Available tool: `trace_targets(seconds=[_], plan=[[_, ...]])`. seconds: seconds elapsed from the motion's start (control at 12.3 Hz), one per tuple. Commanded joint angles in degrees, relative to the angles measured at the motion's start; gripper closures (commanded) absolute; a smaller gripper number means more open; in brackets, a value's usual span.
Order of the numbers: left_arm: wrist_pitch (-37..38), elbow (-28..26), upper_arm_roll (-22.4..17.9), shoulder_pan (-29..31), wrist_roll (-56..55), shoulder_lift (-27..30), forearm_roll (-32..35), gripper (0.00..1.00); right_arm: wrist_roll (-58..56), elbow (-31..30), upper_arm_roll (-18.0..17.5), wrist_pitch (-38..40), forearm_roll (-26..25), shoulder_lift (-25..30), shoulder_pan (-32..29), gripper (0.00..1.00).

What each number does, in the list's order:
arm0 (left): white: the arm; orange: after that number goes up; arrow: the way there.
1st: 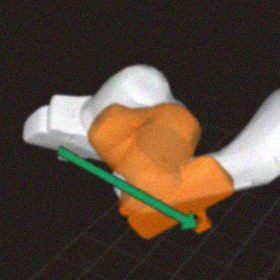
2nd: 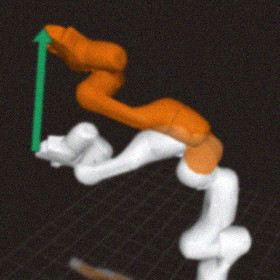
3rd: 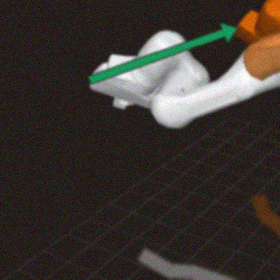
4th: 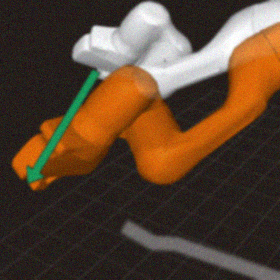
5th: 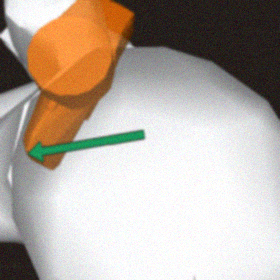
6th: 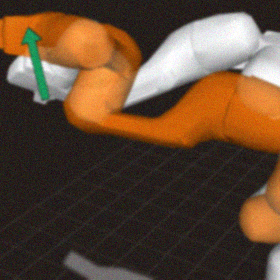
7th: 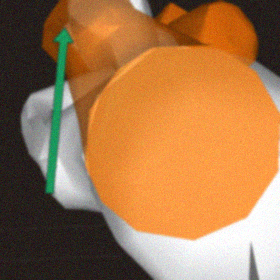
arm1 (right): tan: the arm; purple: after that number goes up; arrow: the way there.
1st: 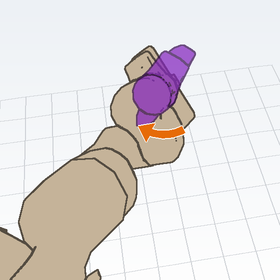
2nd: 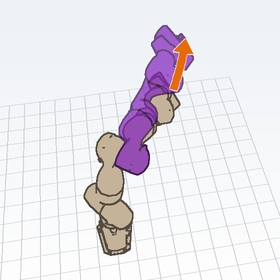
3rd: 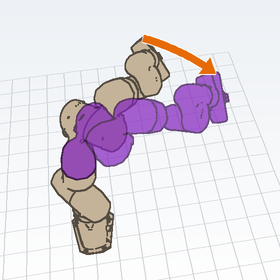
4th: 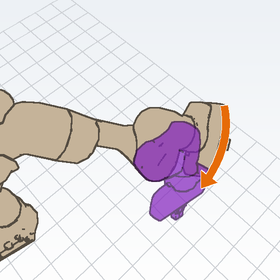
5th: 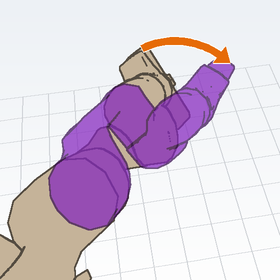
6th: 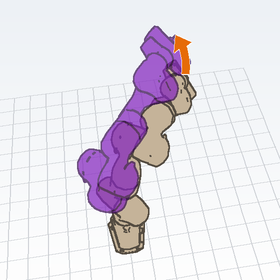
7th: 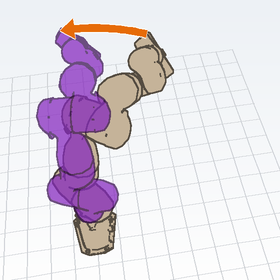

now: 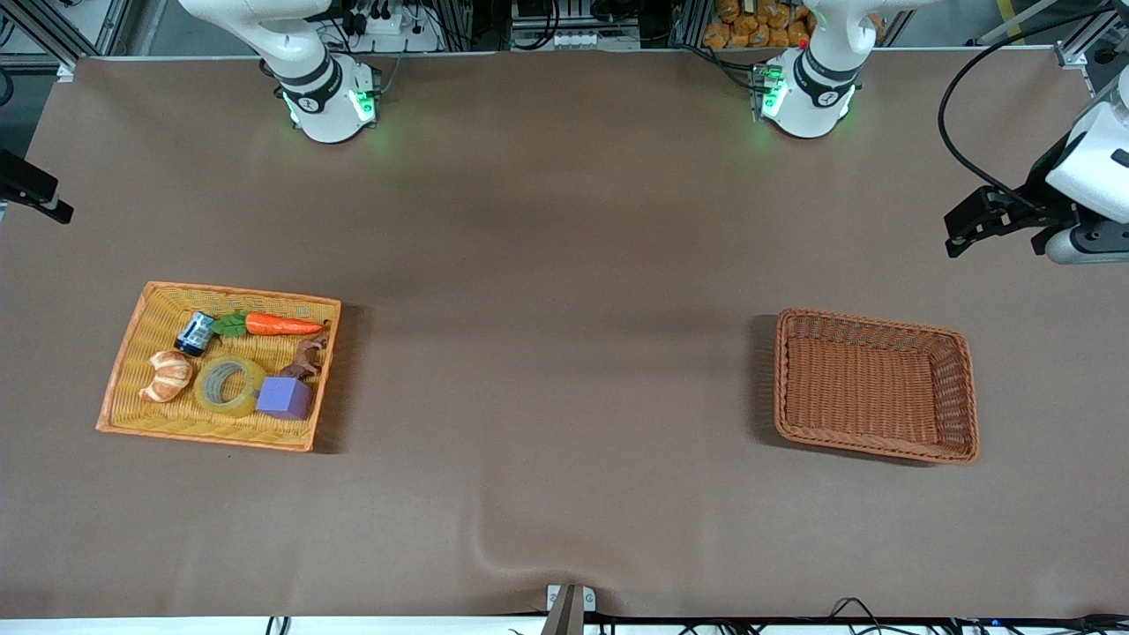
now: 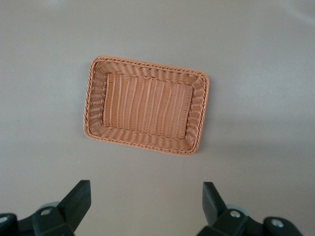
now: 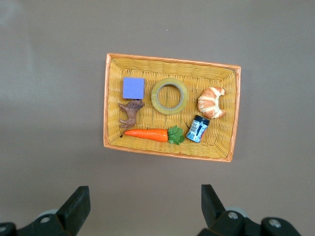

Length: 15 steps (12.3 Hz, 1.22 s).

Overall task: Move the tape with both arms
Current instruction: 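Move the right gripper toward the orange tray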

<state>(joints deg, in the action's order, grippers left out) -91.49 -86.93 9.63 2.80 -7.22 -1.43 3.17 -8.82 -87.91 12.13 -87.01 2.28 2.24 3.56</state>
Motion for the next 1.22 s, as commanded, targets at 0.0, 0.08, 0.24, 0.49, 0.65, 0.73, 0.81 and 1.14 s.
trace_targets(seconds=[0.0,0.08,0.24,0.49,0.65,0.73,0.81,1.14], plan=[[2.27,1.32,-0.23,0.01,0.98,0.02,0.52,0.00,-0.76,-0.59,0.09,0.34,0.97,0.84,0.13,0.00],[2.63,1.32,-0.32,0.01,0.98,0.02,0.70,0.00,-0.76,-0.59,0.09,0.43,0.97,0.75,0.13,0.00],[2.72,1.32,-0.49,0.36,1.07,0.11,0.17,0.00,-0.85,-0.59,0.09,0.35,0.97,0.84,0.13,0.00],[3.07,1.32,-0.58,0.36,1.07,0.55,0.00,0.00,-1.37,-0.59,0.00,0.52,0.80,0.58,0.39,0.00],[3.07,1.23,-0.41,0.19,1.07,0.46,-0.09,0.00,-1.20,-0.51,-0.09,0.43,0.97,-1.43,0.13,0.00],[3.07,1.23,-0.23,0.19,1.07,0.55,-0.18,0.00,-1.20,-0.51,-0.09,0.43,1.06,-3.53,0.04,0.00],[3.07,1.23,-0.06,0.19,0.72,0.55,-0.35,0.00,-1.20,-0.51,-0.18,0.43,0.89,-5.56,0.57,0.00],[2.55,1.23,0.21,-0.43,0.19,-0.16,-0.36,0.00,-1.37,0.37,-0.27,-0.88,0.80,-20.12,0.74,0.00]])
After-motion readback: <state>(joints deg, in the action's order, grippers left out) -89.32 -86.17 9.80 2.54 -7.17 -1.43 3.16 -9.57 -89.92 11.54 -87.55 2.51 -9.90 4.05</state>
